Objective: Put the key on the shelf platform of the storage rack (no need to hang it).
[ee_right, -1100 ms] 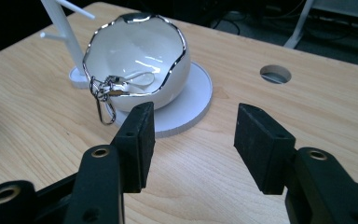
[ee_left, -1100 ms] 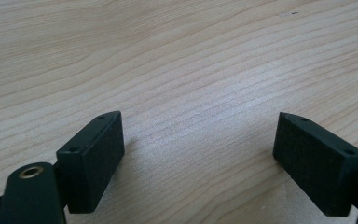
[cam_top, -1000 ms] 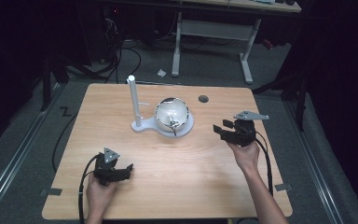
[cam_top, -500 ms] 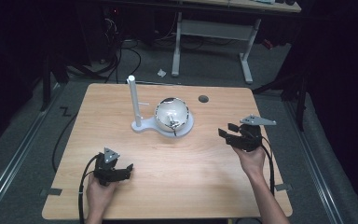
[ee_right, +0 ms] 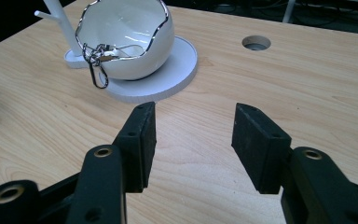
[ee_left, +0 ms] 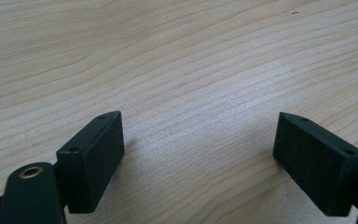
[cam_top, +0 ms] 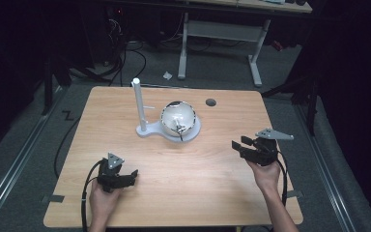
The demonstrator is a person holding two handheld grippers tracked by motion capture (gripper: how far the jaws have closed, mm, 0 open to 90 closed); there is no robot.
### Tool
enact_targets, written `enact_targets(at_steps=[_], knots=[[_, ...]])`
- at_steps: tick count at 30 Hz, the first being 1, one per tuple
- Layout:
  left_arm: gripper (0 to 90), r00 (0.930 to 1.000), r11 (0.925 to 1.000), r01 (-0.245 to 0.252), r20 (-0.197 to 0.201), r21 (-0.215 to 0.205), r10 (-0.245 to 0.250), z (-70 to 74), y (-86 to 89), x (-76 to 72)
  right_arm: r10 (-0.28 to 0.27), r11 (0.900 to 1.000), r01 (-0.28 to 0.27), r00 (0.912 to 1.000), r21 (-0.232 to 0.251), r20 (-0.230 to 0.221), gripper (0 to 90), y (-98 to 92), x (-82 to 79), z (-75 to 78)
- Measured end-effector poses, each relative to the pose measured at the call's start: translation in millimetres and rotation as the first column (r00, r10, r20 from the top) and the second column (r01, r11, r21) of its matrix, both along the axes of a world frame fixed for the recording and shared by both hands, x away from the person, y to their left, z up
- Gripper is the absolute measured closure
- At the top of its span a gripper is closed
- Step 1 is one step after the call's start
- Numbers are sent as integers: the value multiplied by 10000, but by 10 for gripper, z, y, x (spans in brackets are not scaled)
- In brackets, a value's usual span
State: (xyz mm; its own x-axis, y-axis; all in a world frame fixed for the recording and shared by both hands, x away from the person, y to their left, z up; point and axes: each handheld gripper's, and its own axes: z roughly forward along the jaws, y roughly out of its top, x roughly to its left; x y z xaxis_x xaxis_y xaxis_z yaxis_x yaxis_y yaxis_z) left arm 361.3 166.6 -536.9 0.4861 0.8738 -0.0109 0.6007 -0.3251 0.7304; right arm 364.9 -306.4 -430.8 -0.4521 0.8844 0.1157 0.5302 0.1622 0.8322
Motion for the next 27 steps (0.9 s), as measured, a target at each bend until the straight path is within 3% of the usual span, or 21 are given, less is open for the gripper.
enact_targets(at_steps=[27], knots=[[167,10000,10000,1,-2,1,-1,0,0,0,539,9983,-537,9985,214,-103,512,93,-264,-153]])
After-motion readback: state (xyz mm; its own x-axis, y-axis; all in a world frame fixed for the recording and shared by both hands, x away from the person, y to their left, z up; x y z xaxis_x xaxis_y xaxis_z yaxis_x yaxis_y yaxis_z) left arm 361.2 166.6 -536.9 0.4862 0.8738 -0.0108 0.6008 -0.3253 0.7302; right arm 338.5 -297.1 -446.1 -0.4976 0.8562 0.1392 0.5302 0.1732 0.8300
